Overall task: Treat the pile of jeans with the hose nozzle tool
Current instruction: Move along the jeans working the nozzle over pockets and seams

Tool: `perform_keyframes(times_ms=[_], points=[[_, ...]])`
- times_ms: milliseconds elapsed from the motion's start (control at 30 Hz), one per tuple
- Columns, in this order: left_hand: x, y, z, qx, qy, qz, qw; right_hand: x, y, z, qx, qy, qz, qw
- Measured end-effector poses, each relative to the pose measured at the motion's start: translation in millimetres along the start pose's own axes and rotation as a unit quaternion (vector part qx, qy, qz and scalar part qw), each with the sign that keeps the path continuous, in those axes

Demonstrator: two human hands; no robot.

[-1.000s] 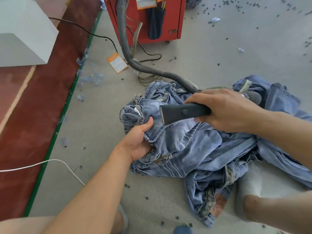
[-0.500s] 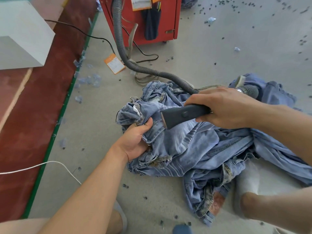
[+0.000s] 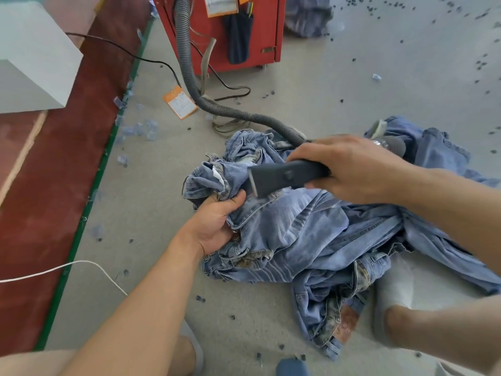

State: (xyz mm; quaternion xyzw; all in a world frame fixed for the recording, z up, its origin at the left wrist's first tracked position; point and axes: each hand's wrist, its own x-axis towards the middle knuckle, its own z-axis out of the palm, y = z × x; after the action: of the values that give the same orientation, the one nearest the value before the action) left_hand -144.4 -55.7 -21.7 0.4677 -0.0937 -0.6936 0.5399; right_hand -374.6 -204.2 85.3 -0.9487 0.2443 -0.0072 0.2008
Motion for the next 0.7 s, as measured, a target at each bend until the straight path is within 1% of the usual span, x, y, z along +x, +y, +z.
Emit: perform_keyframes(times_ms=[67,133,233,333,433,567,700], points=[[0,0,0,-0.012,0.001,0.002,1.000,-2,11,-9,-0.004,-0.006,0.037,0.999],[0,-1,-1,-0.018,0.002,0.000,1.000,-8,17,-14,-0.036,-0.023,0.050,0.998],[-1,-4,-1,-0.018,0.003,-0.010,1.000,-12,5,-4,-0.070,-0.025,0.015,0.997],[0,-4,-1,-0.012,0.006,-0.005,1.000,-9,-11,8,-0.062,-0.018,-0.015,0.998],[2,-1,-2,-0.015,0.002,0.005,1.000,-10,-7,2,-0.062,-0.013,-0.005,0.998],[2,0,-4,-0.013,0.002,0.007,1.000,-22,11,-11,-0.093,-0.063,0.062,0.992],[2,-2,-4,0.000,0.012,0.011,1.000,-31,5,-2,-0.090,-0.105,0.060,0.989]])
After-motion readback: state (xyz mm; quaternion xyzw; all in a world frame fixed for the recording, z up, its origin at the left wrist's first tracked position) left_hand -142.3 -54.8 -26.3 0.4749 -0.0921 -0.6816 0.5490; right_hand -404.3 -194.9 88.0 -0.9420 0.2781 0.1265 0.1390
